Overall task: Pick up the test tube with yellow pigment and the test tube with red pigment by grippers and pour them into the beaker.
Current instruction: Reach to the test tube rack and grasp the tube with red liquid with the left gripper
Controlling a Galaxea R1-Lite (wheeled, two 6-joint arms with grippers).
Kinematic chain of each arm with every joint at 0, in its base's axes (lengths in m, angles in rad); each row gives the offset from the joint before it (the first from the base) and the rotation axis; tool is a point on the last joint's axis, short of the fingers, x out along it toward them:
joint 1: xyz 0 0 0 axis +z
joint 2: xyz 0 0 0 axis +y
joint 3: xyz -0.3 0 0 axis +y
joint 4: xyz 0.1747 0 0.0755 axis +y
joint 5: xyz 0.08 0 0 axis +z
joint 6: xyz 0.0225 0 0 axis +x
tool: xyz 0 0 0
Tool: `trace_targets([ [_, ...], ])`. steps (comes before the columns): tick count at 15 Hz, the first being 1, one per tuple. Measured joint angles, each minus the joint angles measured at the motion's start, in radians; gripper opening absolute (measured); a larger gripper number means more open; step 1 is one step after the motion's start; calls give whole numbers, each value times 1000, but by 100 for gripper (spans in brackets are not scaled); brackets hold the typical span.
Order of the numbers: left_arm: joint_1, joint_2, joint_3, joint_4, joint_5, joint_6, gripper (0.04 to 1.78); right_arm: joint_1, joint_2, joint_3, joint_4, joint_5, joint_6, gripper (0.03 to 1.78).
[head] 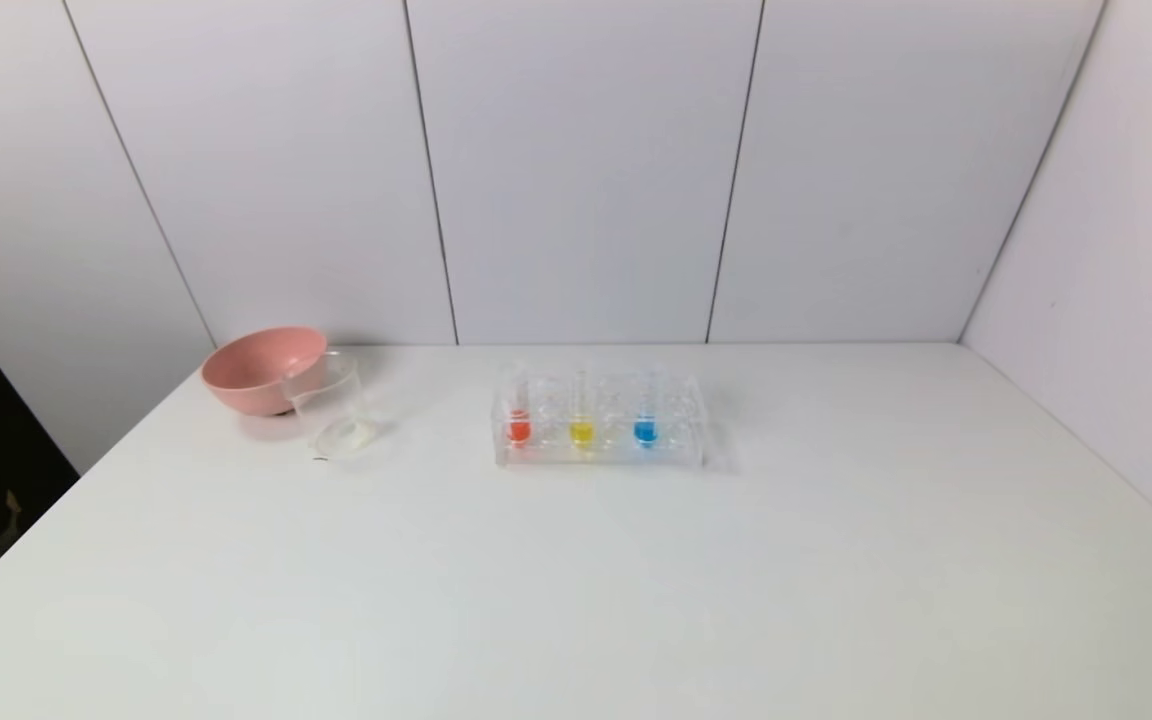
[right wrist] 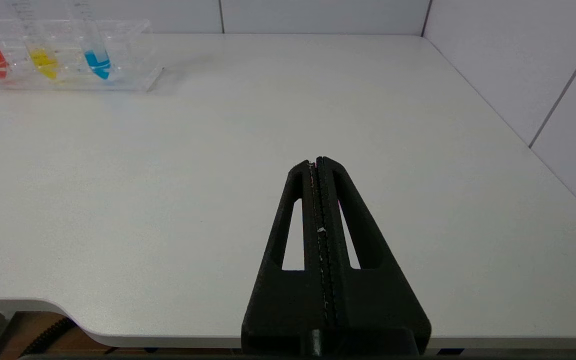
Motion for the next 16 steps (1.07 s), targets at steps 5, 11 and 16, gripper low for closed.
trace_targets([
  [5, 0, 0, 0, 2, 1, 5, 177, 0, 0, 0, 0, 0, 0, 11],
  [11, 0, 0, 0, 2, 1, 8, 177, 0, 0, 0, 0, 0, 0, 11],
  [16, 0, 0, 0, 1, 0, 3, 177, 0, 0, 0, 0, 0, 0, 11],
])
